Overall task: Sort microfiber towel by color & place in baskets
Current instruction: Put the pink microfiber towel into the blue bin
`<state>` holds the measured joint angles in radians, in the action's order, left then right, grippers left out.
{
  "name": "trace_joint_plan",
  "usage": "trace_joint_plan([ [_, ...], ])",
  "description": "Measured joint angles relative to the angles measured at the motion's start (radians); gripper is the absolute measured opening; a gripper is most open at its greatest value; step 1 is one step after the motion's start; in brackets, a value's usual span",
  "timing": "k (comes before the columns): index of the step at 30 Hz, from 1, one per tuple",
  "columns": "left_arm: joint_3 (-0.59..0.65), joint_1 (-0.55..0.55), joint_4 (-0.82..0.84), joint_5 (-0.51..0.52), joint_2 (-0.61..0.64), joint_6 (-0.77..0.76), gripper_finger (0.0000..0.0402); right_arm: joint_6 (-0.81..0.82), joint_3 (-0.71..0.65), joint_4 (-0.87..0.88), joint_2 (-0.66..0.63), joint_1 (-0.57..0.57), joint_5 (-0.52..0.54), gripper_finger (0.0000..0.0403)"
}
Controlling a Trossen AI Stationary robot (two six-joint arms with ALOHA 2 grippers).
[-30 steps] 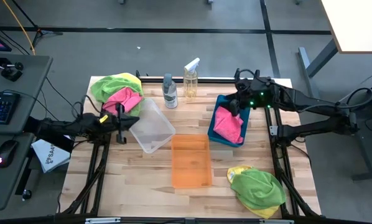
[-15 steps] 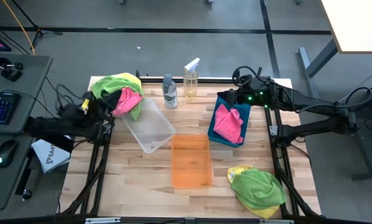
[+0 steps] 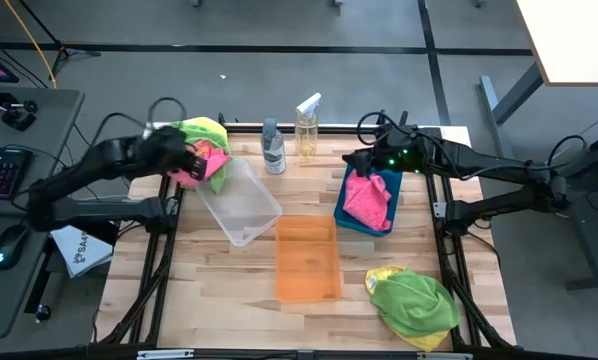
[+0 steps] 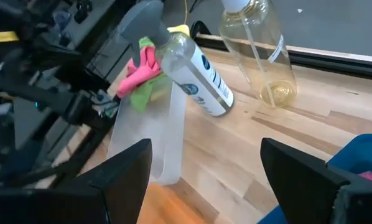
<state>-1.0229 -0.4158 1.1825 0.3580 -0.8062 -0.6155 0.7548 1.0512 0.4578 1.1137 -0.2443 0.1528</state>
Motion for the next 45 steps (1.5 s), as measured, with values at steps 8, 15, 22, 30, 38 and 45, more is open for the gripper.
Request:
trace_joint_plan([
  [8,0.033,-0.146,0.007,-0.048,-0.136,0.102,0.0032,-0.059,0.000,0.047,-0.041,0.000,-0.073,0.0296],
  [15,0.033,-0.227,0.006,-0.111,-0.238,0.139,0.0116,-0.060,0.000,0.130,-0.080,0.001,-0.075,0.0296],
  [22,0.034,-0.264,-0.005,-0.114,-0.338,0.182,0.0189,-0.060,0.000,0.174,-0.082,0.004,-0.075,0.0296],
  [30,0.034,-0.265,-0.015,-0.142,-0.458,0.194,0.0208,-0.067,0.000,0.175,-0.081,0.004,-0.075,0.0296],
  [38,0.034,-0.265,-0.030,-0.162,-0.521,0.210,0.0208,-0.067,0.000,0.174,-0.080,0.004,-0.075,0.0296],
  [45,0.034,-0.265,-0.030,-0.141,-0.560,0.236,0.0206,-0.067,0.000,0.174,-0.080,0.004,-0.074,0.0296],
])
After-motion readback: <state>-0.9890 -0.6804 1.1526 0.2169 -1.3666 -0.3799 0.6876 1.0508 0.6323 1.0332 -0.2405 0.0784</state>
